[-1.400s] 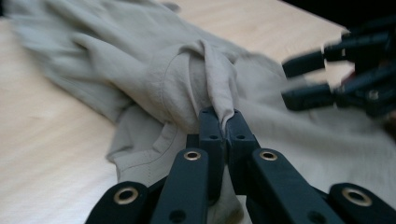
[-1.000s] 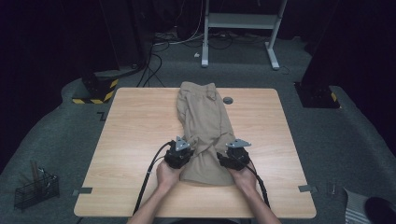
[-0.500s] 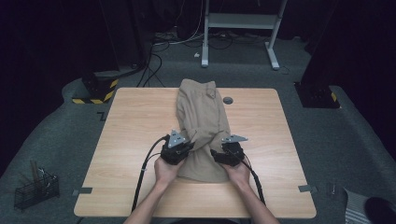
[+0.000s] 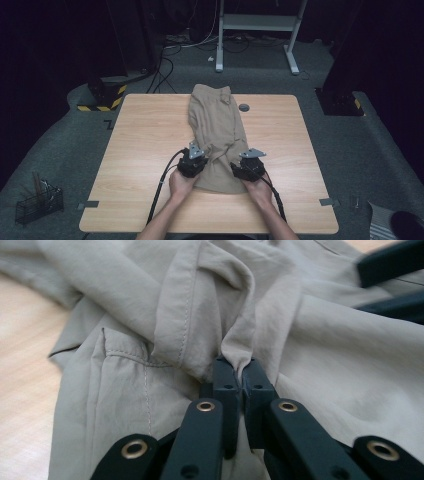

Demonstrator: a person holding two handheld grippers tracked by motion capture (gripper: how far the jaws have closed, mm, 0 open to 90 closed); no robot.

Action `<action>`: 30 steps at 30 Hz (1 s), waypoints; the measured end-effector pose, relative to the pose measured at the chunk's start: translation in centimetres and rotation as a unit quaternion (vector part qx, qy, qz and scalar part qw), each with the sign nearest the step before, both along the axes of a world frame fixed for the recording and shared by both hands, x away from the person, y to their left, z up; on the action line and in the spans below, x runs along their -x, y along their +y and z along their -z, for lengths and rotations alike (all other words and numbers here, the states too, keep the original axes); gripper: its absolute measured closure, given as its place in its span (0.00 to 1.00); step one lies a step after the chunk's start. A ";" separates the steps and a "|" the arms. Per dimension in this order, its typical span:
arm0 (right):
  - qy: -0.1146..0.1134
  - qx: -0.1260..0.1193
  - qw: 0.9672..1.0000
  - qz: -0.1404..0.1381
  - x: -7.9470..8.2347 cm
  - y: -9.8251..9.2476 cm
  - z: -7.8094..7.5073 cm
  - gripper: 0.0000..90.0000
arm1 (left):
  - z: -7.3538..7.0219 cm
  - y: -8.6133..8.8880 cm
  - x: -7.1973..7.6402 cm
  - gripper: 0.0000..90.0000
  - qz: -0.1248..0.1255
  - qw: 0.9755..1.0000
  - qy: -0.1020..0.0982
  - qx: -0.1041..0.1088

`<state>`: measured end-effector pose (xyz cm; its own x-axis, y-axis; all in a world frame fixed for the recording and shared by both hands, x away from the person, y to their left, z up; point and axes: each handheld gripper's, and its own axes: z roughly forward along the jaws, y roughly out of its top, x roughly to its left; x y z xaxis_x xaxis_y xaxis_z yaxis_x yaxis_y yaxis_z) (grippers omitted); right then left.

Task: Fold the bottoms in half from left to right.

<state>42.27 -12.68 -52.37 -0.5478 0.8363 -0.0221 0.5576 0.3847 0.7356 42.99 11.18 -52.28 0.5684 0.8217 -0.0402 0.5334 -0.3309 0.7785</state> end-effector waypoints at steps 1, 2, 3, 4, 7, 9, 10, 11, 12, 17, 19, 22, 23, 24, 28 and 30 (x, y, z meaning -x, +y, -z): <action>0.000 0.000 1.000 0.002 -0.2 0.3 0.0 0.49 | -0.1 0.3 -0.6 0.97 -0.010 1.000 0.005 0.001; -0.001 0.000 1.000 0.003 -0.6 0.8 0.0 0.49 | -0.2 0.5 -0.7 0.97 -0.015 1.000 0.006 -0.001; -0.001 -0.001 1.000 0.002 -0.8 1.1 0.0 0.49 | -0.4 0.6 -0.6 0.97 -0.015 1.000 0.005 0.000; -0.001 0.000 1.000 -0.001 -1.0 1.5 0.0 0.49 | -0.5 0.6 -0.1 0.97 -0.010 1.000 -0.002 0.007; 0.003 0.001 1.000 -0.010 -1.1 1.8 -0.1 0.49 | -1.0 0.7 1.6 0.94 0.007 1.000 -0.021 0.016; 0.019 -0.006 1.000 -0.013 -0.9 1.5 -0.3 0.44 | -1.1 0.9 2.5 0.86 0.011 0.999 -0.030 0.013; 0.028 -0.013 0.999 -0.014 -0.7 1.2 -0.5 0.43 | -1.2 1.0 2.9 0.80 0.011 0.999 -0.031 0.012; 0.027 -0.021 0.999 -0.012 -0.4 0.9 -0.7 0.44 | -1.3 1.2 3.2 0.75 0.010 0.999 -0.030 0.012; 0.019 -0.027 0.999 -0.014 -0.2 0.5 -1.0 0.45 | -1.4 1.3 3.6 0.68 0.004 1.000 -0.026 0.011; 0.001 -0.063 0.998 -0.030 0.3 -0.2 -3.3 0.47 | -2.4 2.0 5.1 0.42 -0.030 0.999 -0.032 -0.006; -0.002 -0.063 0.997 -0.045 0.2 0.3 -3.9 0.47 | -2.5 2.3 5.4 0.36 -0.042 0.999 -0.033 -0.011; 0.000 -0.057 0.997 -0.054 -0.4 1.6 -4.1 0.45 | -2.3 3.0 6.0 0.30 -0.064 0.997 -0.033 -0.013; -0.001 -0.058 0.997 -0.054 -0.5 1.9 -4.1 0.44 | -2.2 3.3 6.3 0.29 -0.073 0.997 -0.033 -0.011; -0.002 -0.059 0.997 -0.055 -0.9 2.4 -4.1 0.43 | -2.1 3.6 6.4 0.28 -0.078 0.996 -0.030 -0.015; -0.001 -0.066 0.996 -0.062 -1.8 4.1 -4.7 0.39 | -1.2 4.6 6.6 0.24 -0.102 0.995 -0.009 -0.013; -0.001 -0.070 0.995 -0.066 -2.3 4.9 -5.1 0.36 | -0.6 5.1 6.8 0.24 -0.112 0.994 0.002 -0.011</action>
<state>44.55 -7.74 -47.25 -0.6540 0.7513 0.0890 0.5069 0.3478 0.7887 36.24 16.31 -51.68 0.3705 0.9285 -0.0230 0.5982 -0.2196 0.7707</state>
